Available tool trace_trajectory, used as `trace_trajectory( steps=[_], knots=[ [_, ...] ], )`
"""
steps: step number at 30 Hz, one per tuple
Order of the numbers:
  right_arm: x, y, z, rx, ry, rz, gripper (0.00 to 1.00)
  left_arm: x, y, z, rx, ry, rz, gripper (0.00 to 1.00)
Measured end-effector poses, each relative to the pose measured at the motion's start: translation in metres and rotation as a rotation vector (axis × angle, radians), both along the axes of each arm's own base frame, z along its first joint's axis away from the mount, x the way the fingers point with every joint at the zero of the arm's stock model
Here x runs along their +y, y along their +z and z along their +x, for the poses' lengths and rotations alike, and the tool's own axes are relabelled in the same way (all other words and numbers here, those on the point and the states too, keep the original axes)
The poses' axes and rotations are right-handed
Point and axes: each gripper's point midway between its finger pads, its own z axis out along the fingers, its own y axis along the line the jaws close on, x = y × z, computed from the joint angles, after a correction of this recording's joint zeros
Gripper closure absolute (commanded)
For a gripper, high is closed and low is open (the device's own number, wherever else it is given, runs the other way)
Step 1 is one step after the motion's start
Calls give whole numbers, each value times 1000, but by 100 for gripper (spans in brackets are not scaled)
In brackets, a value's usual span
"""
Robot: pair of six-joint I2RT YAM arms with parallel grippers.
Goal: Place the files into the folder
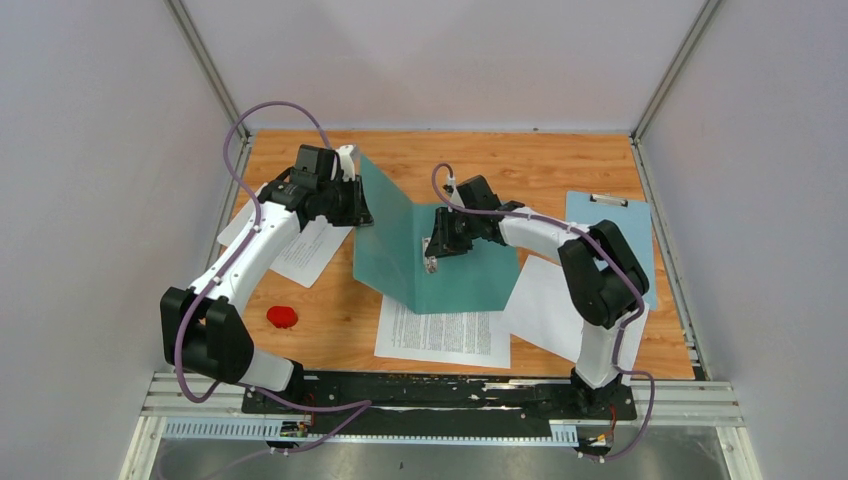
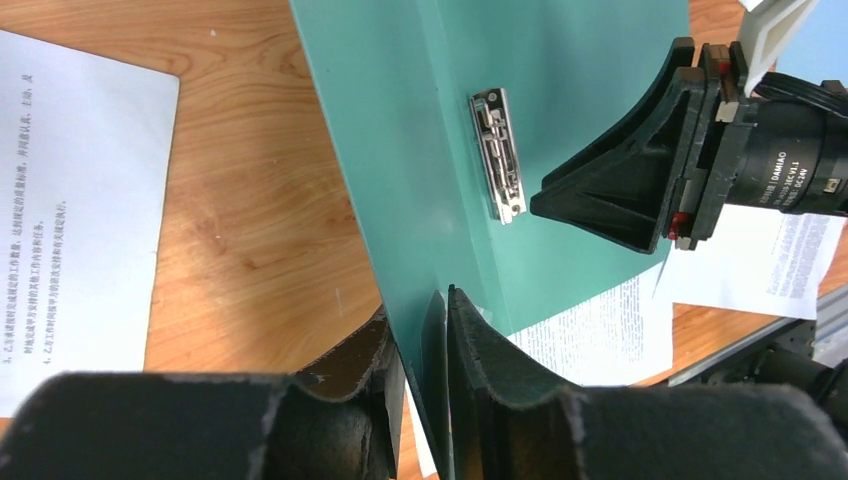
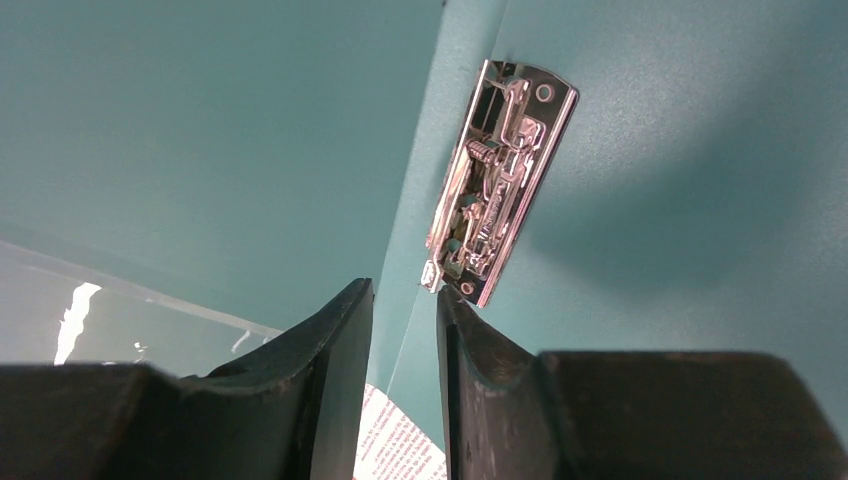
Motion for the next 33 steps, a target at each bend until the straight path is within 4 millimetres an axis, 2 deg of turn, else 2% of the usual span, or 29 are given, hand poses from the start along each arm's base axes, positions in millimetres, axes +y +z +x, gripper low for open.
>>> trace_trajectory(
  steps=[7,15,20,33],
  knots=[
    [7,-21,-11,39,33,-28,76,3,-2,0,-7,-8,23,75],
    [11,-33,-19,56,56,-45,82,5,-2,1,-14,-10,33,80],
    [11,-41,-20,68,61,-56,89,5,-2,1,-16,-9,38,86],
    [11,-45,-20,51,68,-50,90,6,-3,2,-16,-7,40,94]
  ],
)
